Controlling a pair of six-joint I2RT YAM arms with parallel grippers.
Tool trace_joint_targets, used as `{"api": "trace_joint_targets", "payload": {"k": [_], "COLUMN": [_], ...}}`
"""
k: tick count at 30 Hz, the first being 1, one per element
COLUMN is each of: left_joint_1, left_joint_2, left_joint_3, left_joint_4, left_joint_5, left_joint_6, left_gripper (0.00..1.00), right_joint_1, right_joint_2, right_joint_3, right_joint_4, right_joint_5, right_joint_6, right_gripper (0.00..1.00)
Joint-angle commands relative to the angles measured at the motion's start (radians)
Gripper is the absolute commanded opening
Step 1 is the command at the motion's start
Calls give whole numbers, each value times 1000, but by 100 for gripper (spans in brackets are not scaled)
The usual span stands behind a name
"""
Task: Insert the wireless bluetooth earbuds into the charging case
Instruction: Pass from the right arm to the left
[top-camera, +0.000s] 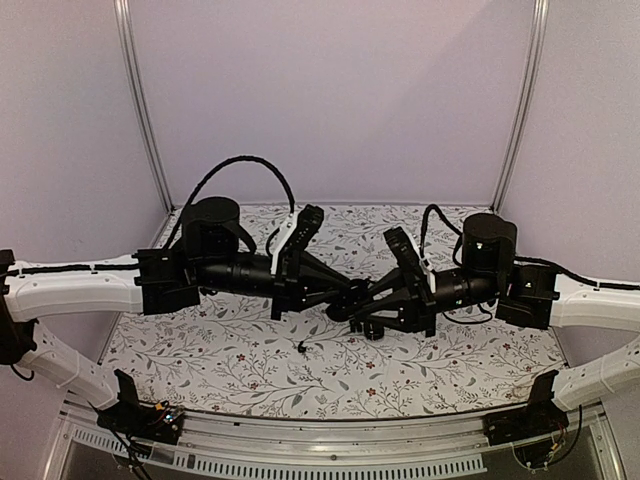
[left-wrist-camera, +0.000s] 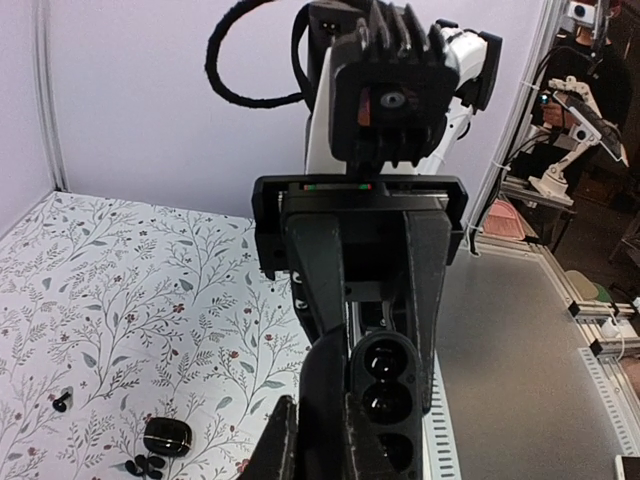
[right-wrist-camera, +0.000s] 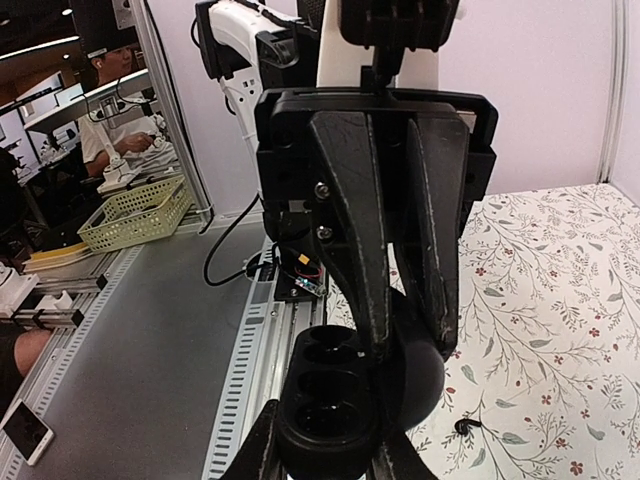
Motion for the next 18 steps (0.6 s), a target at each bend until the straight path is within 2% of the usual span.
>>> {"api": "trace_joint_targets", "payload": {"k": [1, 6, 11, 16, 18], "left_joint_1": [-11, -13, -14, -14, -15], "left_joint_2": [9, 10, 13, 8, 7], "left_joint_3": [26, 25, 32, 41, 43], "left_joint_4": [-5, -5, -10, -13, -12], "left_joint_5": [34, 55, 57, 17, 0], "left_joint_6": [4, 4, 6, 6, 4], "left_gripper": [7, 0, 0, 0, 0], "right_joint_1": [7, 7, 7, 7, 7], "right_joint_2": [-8, -18, -18, -11, -5], "right_joint_3": [11, 5, 5, 3, 1], "right_joint_4": [-3, -3, -1, 2, 8], "right_joint_5": [5, 13, 15, 25, 27], "right_joint_6": [-10, -10, -10, 1, 13], "right_gripper": [7, 7, 11, 40, 44]}}
